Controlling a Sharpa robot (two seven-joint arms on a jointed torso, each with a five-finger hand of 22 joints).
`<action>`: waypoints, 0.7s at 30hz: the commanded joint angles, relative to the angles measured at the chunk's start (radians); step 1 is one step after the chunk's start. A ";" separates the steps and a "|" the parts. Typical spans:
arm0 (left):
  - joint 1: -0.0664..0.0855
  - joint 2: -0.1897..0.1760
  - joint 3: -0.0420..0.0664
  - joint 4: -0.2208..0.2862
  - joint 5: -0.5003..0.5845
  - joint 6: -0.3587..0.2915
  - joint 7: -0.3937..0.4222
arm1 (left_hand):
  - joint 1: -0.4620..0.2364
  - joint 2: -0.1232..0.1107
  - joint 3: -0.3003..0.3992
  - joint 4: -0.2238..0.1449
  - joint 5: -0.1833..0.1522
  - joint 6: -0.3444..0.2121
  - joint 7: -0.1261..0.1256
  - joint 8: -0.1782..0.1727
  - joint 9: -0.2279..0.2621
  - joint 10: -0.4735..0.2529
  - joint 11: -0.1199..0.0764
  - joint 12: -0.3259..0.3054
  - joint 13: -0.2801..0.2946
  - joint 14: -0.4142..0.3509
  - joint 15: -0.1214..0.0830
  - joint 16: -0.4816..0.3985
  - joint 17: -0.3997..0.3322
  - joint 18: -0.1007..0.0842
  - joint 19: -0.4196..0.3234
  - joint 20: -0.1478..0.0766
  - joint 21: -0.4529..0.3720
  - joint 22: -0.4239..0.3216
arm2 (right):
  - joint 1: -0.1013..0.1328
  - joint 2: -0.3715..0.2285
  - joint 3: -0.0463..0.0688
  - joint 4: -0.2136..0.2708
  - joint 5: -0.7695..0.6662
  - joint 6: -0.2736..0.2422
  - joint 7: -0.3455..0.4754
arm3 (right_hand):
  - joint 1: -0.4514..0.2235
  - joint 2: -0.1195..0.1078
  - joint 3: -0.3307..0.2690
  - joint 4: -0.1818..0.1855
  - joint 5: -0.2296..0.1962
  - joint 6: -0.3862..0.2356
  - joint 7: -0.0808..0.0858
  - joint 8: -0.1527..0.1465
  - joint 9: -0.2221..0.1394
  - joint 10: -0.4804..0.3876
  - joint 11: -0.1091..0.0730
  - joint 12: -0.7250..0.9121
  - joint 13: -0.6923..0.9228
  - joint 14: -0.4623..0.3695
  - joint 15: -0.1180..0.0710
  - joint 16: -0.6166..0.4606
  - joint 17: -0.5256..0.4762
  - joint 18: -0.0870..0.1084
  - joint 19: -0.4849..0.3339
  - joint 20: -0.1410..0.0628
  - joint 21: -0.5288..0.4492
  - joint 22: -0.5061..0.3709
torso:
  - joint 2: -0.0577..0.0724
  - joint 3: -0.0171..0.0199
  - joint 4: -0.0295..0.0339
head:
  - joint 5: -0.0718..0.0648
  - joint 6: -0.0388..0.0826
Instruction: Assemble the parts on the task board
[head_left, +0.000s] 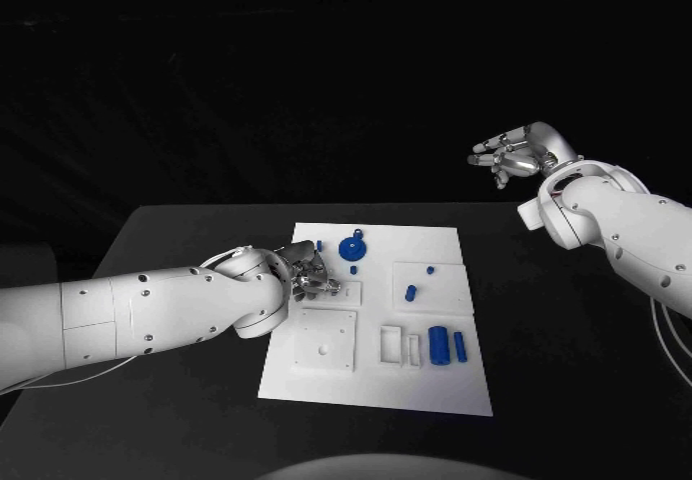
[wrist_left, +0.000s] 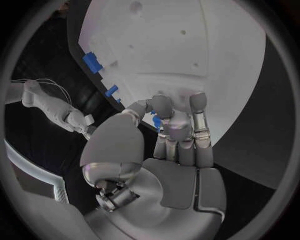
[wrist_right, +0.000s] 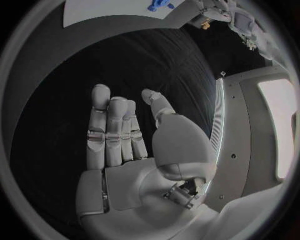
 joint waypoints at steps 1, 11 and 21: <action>-0.002 0.001 0.000 0.003 -0.018 0.033 -0.005 | 0.009 0.000 0.096 -0.096 0.002 0.087 -0.082 0.005 0.000 0.037 -0.004 0.003 -0.001 0.008 0.003 0.007 0.001 0.008 -0.003 0.009 0.005 0.017 | 0.000 0.000 0.001 0.002 0.001 0.011 0.010 | -0.008 -0.001 0.005 -0.002 0.005 -0.001 0.002 0.002 -0.001 -0.007 0.000 -0.002 -0.001 -0.003 0.001 -0.007 0.000 0.011 0.034 -0.001 -0.001 0.001 | 0.000 -0.0002 0.0008 | -0.001 -0.002; -0.002 -0.002 0.000 0.004 -0.024 0.058 -0.018 | 0.009 0.000 0.096 -0.096 0.002 0.087 -0.082 0.005 0.000 0.037 -0.004 0.003 -0.001 0.008 0.003 0.007 0.001 0.008 -0.003 0.009 0.005 0.017 | 0.000 0.000 0.001 0.002 0.001 0.013 0.010 | -0.008 -0.001 0.005 -0.002 0.005 -0.001 0.002 0.002 -0.001 -0.007 0.000 -0.002 -0.001 -0.003 0.001 -0.007 0.000 0.011 0.034 -0.001 -0.001 0.001 | 0.000 -0.0006 0.0006 | 0.001 -0.006; -0.002 -0.005 0.000 0.003 -0.024 0.068 -0.028 | 0.008 0.001 0.096 -0.096 0.002 0.086 -0.082 0.006 -0.001 0.037 -0.003 0.004 -0.002 0.007 0.003 0.007 0.001 0.010 -0.004 0.011 0.007 0.017 | 0.000 -0.001 0.001 0.003 0.001 0.017 0.008 | -0.011 -0.001 0.006 0.000 0.008 -0.001 0.002 0.002 -0.001 -0.006 -0.001 -0.001 -0.001 -0.002 0.001 -0.006 0.001 0.010 0.035 -0.002 0.006 0.003 | 0.001 -0.0002 0.0000 | 0.004 -0.004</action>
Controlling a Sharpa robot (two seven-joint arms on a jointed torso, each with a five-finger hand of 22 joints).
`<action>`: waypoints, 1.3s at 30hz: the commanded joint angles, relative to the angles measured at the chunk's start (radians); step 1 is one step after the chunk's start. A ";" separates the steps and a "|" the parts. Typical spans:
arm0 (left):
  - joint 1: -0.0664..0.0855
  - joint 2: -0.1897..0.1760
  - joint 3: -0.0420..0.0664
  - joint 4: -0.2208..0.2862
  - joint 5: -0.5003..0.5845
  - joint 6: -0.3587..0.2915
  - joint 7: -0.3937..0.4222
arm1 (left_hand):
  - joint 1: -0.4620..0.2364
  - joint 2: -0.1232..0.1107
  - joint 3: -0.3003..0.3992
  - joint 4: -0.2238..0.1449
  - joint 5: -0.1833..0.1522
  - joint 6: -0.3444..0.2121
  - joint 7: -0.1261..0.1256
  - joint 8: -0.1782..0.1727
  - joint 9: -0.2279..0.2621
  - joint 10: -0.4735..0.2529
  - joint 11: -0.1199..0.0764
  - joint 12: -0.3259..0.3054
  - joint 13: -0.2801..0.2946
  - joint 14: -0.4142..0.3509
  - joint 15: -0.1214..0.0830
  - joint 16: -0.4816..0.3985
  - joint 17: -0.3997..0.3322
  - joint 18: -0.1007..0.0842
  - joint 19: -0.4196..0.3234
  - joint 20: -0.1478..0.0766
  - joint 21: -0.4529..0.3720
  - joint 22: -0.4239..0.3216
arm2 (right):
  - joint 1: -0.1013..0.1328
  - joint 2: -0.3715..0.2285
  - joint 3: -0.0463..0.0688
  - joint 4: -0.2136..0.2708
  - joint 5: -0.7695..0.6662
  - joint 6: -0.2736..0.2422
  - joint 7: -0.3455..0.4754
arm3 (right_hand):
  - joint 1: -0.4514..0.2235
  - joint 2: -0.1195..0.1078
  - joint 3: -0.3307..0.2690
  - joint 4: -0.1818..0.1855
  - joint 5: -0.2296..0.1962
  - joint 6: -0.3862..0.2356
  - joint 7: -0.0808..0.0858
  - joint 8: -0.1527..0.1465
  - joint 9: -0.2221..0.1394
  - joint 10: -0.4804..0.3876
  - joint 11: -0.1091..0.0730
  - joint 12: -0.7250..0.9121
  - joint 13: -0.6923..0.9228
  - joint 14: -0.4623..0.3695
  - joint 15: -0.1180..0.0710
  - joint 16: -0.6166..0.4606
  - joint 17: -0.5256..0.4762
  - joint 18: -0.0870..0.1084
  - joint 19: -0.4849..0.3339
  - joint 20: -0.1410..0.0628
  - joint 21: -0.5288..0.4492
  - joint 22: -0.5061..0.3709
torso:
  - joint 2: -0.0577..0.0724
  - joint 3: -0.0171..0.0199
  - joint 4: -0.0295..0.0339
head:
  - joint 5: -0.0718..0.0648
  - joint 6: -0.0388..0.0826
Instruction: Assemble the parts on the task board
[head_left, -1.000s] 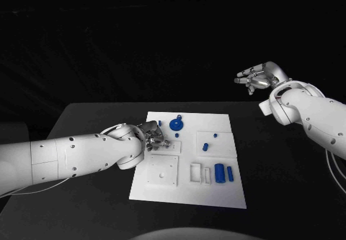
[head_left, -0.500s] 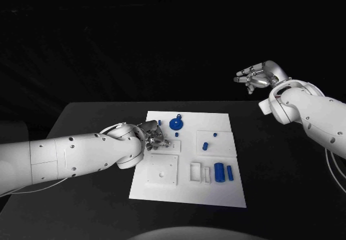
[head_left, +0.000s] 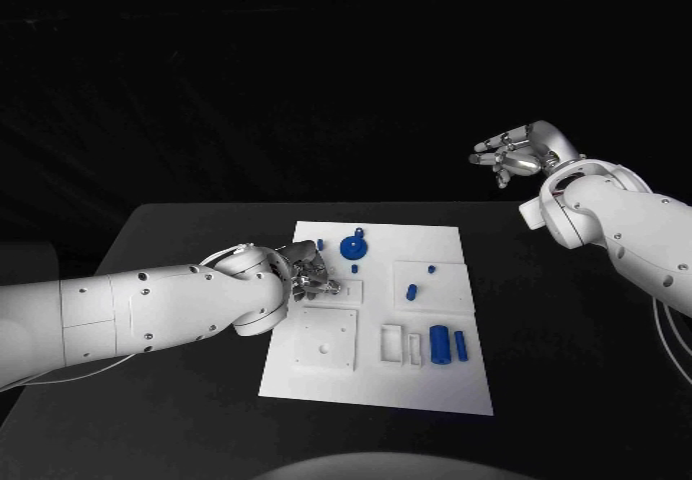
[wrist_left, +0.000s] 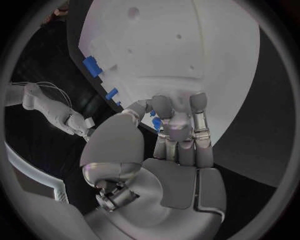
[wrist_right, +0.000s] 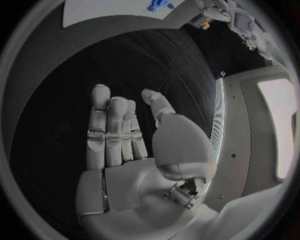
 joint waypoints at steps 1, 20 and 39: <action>-0.003 -0.001 -0.003 0.000 -0.005 0.036 -0.022 | 0.008 0.001 0.096 -0.095 0.003 0.088 -0.080 0.007 -0.001 0.037 -0.003 0.004 -0.001 0.004 0.000 0.003 0.001 0.010 0.000 0.008 0.007 0.016 | 0.000 0.000 0.001 0.002 0.000 0.015 0.008 | -0.011 -0.001 0.006 0.000 0.003 -0.001 0.002 0.002 -0.001 -0.006 -0.001 -0.001 -0.001 -0.002 0.001 -0.006 0.001 0.011 0.035 -0.002 0.006 0.001 | 0.001 0.0005 -0.0008 | 0.001 -0.001; -0.003 -0.004 -0.003 0.001 -0.003 0.060 -0.028 | 0.007 0.000 0.097 -0.097 0.005 0.087 -0.080 0.011 0.001 0.038 -0.003 0.005 -0.002 0.004 0.001 0.004 0.001 0.013 -0.002 0.011 0.007 0.016 | 0.000 -0.001 0.001 0.001 0.000 0.016 0.007 | -0.011 -0.001 0.006 0.000 0.005 -0.001 0.002 0.002 -0.001 -0.005 -0.001 0.000 -0.001 -0.001 0.000 -0.005 0.001 0.011 0.035 -0.002 0.008 0.002 | 0.001 -0.0001 -0.0004 | -0.001 -0.001; -0.003 0.000 -0.003 -0.001 -0.003 0.075 -0.032 | 0.005 -0.001 0.095 -0.100 0.001 0.090 -0.083 0.023 0.012 0.038 -0.004 0.011 -0.002 0.005 0.001 0.010 0.007 0.015 -0.002 0.015 0.010 0.016 | 0.000 0.002 0.001 -0.002 0.000 0.017 0.008 | -0.014 -0.003 0.010 0.002 0.015 0.000 0.001 0.002 -0.001 -0.006 -0.001 0.000 -0.002 -0.001 0.000 -0.006 0.002 0.011 0.035 -0.002 0.008 0.001 | 0.001 0.0003 -0.0010 | -0.001 -0.001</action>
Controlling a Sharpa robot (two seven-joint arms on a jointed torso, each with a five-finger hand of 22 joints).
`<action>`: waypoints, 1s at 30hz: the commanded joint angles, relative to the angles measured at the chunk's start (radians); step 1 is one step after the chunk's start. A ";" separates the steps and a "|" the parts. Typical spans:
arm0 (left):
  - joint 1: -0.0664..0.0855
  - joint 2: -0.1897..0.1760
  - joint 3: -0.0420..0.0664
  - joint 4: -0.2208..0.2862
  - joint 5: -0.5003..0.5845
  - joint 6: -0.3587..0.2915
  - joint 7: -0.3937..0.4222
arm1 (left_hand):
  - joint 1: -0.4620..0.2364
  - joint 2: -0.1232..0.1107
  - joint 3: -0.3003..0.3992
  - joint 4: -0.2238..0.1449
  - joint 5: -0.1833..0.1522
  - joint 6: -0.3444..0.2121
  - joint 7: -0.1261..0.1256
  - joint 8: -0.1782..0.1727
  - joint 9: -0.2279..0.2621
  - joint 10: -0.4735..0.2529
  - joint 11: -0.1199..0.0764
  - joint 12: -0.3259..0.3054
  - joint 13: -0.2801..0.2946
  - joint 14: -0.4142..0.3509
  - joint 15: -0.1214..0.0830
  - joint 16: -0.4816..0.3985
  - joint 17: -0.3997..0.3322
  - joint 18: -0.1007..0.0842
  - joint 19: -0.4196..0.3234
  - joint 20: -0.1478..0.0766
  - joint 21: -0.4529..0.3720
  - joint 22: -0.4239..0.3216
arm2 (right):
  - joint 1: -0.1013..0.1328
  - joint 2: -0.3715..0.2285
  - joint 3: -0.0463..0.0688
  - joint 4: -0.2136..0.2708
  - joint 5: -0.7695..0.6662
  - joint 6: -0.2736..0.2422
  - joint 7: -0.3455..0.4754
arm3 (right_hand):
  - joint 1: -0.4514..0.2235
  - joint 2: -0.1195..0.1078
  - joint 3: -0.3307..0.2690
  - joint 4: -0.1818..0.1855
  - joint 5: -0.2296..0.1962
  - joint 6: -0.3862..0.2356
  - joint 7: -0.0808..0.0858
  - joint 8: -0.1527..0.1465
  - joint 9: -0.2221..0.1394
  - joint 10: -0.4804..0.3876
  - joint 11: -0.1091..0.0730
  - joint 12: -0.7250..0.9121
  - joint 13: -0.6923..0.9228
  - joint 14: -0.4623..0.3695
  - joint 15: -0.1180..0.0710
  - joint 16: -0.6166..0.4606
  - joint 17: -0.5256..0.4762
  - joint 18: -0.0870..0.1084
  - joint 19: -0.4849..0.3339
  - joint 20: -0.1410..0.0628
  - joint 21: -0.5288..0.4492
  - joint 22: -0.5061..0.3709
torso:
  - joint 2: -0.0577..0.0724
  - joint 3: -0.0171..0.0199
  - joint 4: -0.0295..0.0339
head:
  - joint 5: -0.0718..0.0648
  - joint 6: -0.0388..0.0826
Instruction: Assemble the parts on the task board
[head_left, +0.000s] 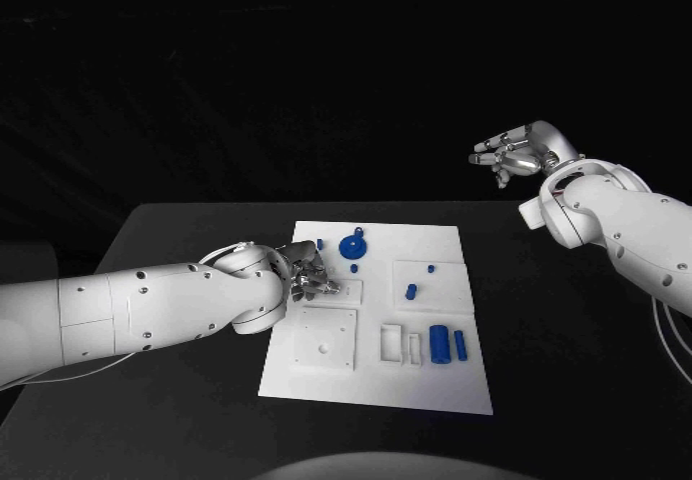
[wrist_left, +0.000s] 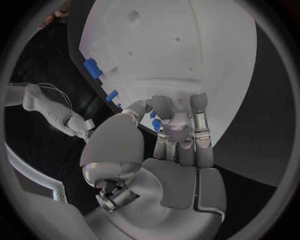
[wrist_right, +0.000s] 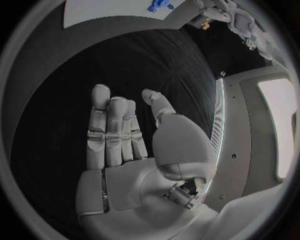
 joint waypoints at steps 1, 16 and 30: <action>-0.006 0.002 -0.006 -0.002 0.000 0.042 -0.026 | 0.006 -0.002 0.094 -0.100 0.005 0.088 -0.080 0.009 0.006 0.029 -0.012 0.006 0.000 0.006 0.001 0.007 0.004 0.016 -0.002 0.008 0.006 0.017 | 0.000 0.001 0.001 0.000 0.000 0.013 0.008 | -0.010 0.001 0.008 -0.001 0.003 -0.001 0.002 0.002 -0.001 -0.006 -0.001 0.000 -0.001 -0.001 0.000 -0.006 0.001 0.011 0.035 -0.002 0.002 0.001 | 0.000 0.0004 -0.0007 | 0.001 -0.001; -0.006 0.012 -0.006 -0.010 -0.002 0.045 -0.029 | 0.006 -0.005 0.090 -0.101 0.001 0.090 -0.086 0.034 0.086 0.029 -0.008 0.031 -0.003 0.008 0.006 0.026 0.018 0.038 -0.005 0.032 0.019 0.017 | 0.000 0.002 0.001 0.000 0.000 0.013 0.008 | -0.011 0.000 0.010 0.000 0.007 -0.001 0.002 0.002 -0.001 -0.006 -0.001 -0.001 -0.002 -0.001 0.000 -0.007 0.001 0.011 0.034 -0.002 -0.001 -0.001 | 0.000 0.0008 -0.0008 | 0.000 0.002; -0.006 0.026 -0.006 -0.018 -0.005 0.040 -0.030 | 0.005 -0.004 0.088 -0.097 -0.002 0.091 -0.092 0.050 0.137 0.028 -0.011 0.048 -0.008 0.010 0.005 0.042 0.029 0.052 -0.008 0.046 0.032 0.017 | 0.000 0.002 0.001 0.000 0.000 0.014 0.008 | -0.012 0.000 0.011 0.001 0.009 -0.001 0.002 0.002 -0.001 -0.006 -0.001 -0.001 -0.002 -0.001 0.000 -0.007 0.001 0.011 0.035 -0.002 0.000 -0.001 | 0.000 0.0002 -0.0003 | -0.003 0.003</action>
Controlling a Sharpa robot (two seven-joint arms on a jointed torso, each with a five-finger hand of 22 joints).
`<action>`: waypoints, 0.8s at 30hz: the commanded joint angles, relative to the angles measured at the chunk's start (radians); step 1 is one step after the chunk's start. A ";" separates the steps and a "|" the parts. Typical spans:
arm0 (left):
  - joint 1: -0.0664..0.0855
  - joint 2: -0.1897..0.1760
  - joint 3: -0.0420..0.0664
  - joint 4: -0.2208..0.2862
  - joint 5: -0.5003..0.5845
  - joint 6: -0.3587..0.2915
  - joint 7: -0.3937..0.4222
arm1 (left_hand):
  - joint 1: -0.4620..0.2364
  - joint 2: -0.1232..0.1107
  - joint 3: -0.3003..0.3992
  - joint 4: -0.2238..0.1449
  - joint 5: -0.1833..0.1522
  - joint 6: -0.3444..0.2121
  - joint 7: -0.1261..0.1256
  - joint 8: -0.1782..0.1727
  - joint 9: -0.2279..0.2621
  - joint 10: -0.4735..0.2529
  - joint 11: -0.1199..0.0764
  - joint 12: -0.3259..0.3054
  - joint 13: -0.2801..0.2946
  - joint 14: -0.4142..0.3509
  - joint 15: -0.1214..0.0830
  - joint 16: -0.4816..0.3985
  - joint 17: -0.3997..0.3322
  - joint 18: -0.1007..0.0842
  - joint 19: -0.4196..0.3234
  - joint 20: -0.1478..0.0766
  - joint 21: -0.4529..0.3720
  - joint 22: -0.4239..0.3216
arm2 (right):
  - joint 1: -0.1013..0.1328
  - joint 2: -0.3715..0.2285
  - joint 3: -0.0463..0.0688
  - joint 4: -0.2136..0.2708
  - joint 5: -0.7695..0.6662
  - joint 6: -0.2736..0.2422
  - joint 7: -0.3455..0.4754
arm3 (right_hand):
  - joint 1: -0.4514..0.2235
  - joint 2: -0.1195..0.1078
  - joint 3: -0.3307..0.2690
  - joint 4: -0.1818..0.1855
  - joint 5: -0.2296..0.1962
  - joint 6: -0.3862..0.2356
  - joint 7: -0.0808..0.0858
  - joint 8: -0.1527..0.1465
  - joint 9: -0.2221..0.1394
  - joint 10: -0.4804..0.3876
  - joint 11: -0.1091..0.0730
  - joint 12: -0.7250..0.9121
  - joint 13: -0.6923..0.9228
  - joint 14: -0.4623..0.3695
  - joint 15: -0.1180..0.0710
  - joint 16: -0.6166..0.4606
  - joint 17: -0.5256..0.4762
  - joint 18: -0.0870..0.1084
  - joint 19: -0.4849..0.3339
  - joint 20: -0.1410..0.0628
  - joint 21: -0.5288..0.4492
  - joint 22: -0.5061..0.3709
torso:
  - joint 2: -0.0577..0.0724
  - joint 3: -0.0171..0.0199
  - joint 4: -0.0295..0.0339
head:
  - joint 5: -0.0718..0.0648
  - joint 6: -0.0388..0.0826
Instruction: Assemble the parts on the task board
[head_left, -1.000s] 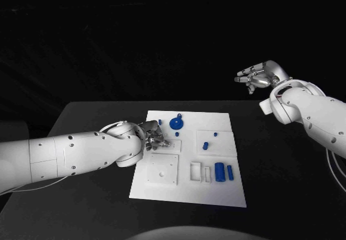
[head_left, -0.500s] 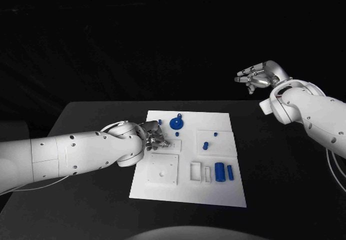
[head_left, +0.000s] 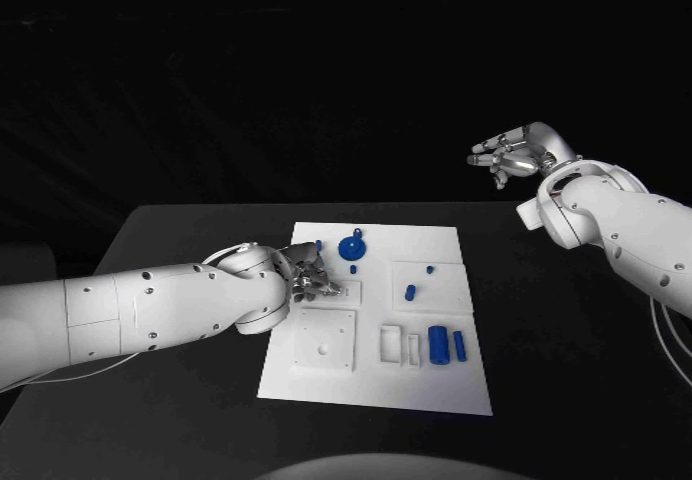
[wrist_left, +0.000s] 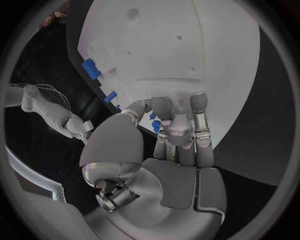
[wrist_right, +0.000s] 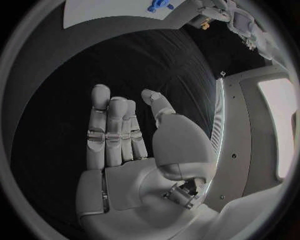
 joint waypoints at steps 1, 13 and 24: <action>-0.006 0.006 -0.005 -0.002 -0.003 0.032 -0.015 | 0.008 0.005 0.091 -0.095 0.002 0.093 -0.090 0.000 0.002 0.027 -0.012 0.005 -0.001 0.007 0.001 0.004 0.001 0.021 0.000 0.010 0.005 0.017 | 0.000 0.001 0.001 0.001 0.000 0.013 0.008 | -0.012 0.000 0.006 0.001 0.003 -0.001 0.002 0.002 -0.001 -0.006 -0.001 -0.001 -0.001 -0.001 0.000 -0.007 0.001 0.011 0.035 -0.002 0.000 -0.001 | 0.000 -0.0001 0.0004 | 0.000 0.000; -0.005 0.012 -0.005 0.001 0.001 0.053 -0.017 | 0.002 0.012 0.090 -0.103 0.000 0.099 -0.094 0.007 0.040 0.027 -0.013 0.018 -0.004 0.009 0.002 0.014 0.014 0.034 -0.002 0.025 0.013 0.017 | 0.000 0.002 0.001 -0.001 0.000 0.015 0.008 | -0.013 -0.001 0.007 0.002 0.005 -0.001 0.002 0.002 -0.001 -0.006 -0.001 -0.001 -0.001 -0.001 0.000 -0.007 0.001 0.011 0.035 -0.002 0.001 -0.001 | 0.000 0.0003 0.0007 | -0.001 0.000; -0.004 0.017 -0.004 0.000 0.000 0.059 -0.020 | -0.004 0.017 0.091 -0.108 0.000 0.101 -0.096 0.009 0.084 0.027 -0.015 0.028 -0.016 0.010 0.000 0.020 0.021 0.051 -0.005 0.040 0.020 0.016 | 0.000 0.002 0.001 -0.002 0.000 0.016 0.008 | -0.013 -0.001 0.007 0.002 0.005 -0.001 0.002 0.002 -0.001 -0.006 -0.001 -0.001 -0.001 -0.001 0.000 -0.007 0.001 0.011 0.035 -0.002 0.001 -0.001 | 0.001 0.0000 0.0009 | -0.001 0.001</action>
